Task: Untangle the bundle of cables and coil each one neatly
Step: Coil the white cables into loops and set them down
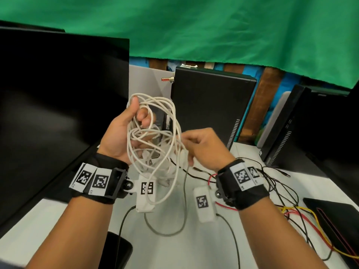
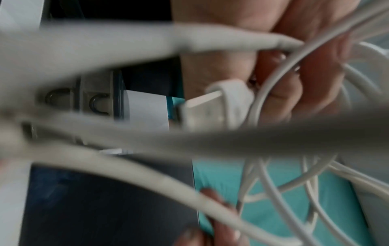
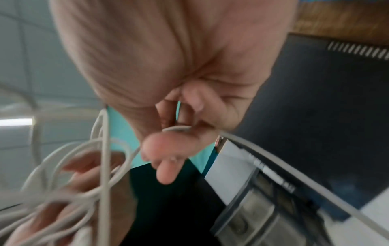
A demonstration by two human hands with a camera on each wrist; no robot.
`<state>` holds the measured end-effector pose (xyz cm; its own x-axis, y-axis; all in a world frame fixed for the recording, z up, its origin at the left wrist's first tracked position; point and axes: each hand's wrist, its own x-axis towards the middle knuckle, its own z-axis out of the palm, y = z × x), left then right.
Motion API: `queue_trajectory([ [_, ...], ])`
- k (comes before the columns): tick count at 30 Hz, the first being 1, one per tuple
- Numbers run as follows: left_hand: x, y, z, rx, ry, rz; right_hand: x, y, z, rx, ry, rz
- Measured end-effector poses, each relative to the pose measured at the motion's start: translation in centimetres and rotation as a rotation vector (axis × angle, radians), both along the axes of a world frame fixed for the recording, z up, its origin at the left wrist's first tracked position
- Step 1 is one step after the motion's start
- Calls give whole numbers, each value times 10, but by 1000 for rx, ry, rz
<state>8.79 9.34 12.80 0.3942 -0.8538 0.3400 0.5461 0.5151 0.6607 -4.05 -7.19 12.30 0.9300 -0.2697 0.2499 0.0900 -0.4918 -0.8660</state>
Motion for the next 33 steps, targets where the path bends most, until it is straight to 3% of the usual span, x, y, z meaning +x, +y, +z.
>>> queue_trajectory([
  [7,13,21,7,24,79,336,-23,-60,0,-51,-46,-537],
  [14,17,23,4,169,-117,548,-34,-81,13,76,-348,-774],
  [18,29,30,-5,255,-336,672,-42,-85,22,18,-345,-725],
  [25,30,28,-9,363,-281,792,-67,-68,53,-38,69,-191],
  [27,30,27,-10,399,-294,804,-66,-62,57,-80,10,-200],
  [33,34,30,-10,360,-193,780,-56,-91,56,39,-324,-534],
])
